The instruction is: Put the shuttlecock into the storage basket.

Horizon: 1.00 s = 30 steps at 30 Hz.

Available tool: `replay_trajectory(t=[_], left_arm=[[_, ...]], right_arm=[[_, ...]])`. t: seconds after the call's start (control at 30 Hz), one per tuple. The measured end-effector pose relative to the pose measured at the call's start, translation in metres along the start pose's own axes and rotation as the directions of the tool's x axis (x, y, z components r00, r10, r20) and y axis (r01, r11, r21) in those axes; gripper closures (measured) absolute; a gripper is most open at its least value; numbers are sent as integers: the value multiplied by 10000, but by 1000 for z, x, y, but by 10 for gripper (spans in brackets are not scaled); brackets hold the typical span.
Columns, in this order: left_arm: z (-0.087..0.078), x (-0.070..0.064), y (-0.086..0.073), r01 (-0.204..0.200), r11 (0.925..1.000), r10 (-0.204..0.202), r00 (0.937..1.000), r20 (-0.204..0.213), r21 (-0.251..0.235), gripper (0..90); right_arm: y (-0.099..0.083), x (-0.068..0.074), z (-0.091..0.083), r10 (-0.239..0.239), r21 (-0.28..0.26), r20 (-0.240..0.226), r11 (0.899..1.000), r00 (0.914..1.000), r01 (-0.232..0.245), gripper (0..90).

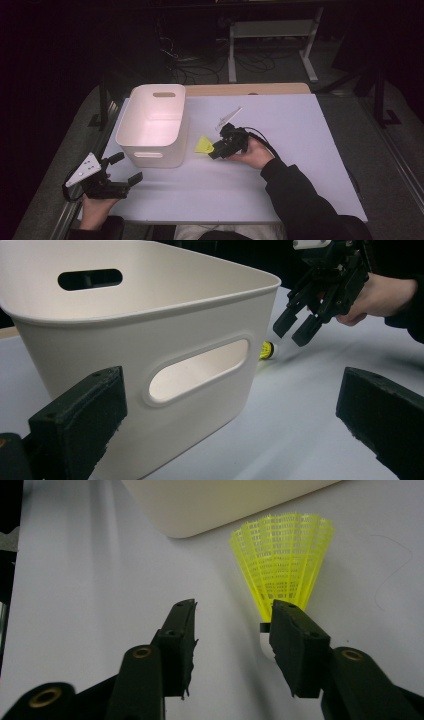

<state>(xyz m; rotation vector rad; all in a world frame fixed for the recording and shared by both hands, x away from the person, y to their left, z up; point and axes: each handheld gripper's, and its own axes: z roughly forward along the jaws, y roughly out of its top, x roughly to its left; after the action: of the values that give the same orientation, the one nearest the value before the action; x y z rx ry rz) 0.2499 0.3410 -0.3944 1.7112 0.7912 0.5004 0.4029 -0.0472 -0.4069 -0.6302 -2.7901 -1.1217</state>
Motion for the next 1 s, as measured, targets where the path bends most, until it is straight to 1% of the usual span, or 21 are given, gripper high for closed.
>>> replay_trajectory(t=[0.17,0.27,0.43,0.5,0.53,0.6,0.7,0.77,0.83,0.9,0.93,1.0], left_arm=[[0,0,0,8,10000,-8,10000,7,-2,0],[0,0,0,8,10000,-8,10000,4,-2,0],[0,0,0,4,10000,-4,10000,2,2,0],[0,0,0,-9,10000,9,10000,18,24,0],[0,0,0,-8,10000,8,10000,21,29,0],[0,0,0,-3,10000,3,10000,12,16,0],[0,0,0,-6,10000,6,10000,10,33,0],[0,0,0,10,10000,-10,10000,13,14,0],[0,0,0,9,10000,-9,10000,-1,2,0],[0,0,0,4,10000,-4,10000,8,3,0],[0,0,0,4,10000,-4,10000,13,4,0],[0,0,0,1,10000,-1,10000,20,7,0]], right_arm=[[1,1,-4,-75,180,166,9998,9998,72,375],[1,0,-6,-9,325,280,9995,9996,-1,302],[4,-1,-8,79,479,557,9988,9984,-106,147],[5,-3,-9,157,560,572,9983,9982,-189,126],[5,-4,-9,234,630,505,9977,9984,-266,114],[6,-6,-8,300,700,559,9970,9980,-339,60],[7,-8,-8,396,763,579,9961,9975,-439,12],[8,-10,-6,386,839,601,9955,9974,-436,0],[9,-12,-5,379,939,707,9946,9968,-445,0],[10,-14,-3,304,981,654,9945,9974,-367,0],[10,-14,-2,363,1031,648,9937,9972,-429,0],[10,-15,0,307,1099,681,9932,9972,-381,0]])
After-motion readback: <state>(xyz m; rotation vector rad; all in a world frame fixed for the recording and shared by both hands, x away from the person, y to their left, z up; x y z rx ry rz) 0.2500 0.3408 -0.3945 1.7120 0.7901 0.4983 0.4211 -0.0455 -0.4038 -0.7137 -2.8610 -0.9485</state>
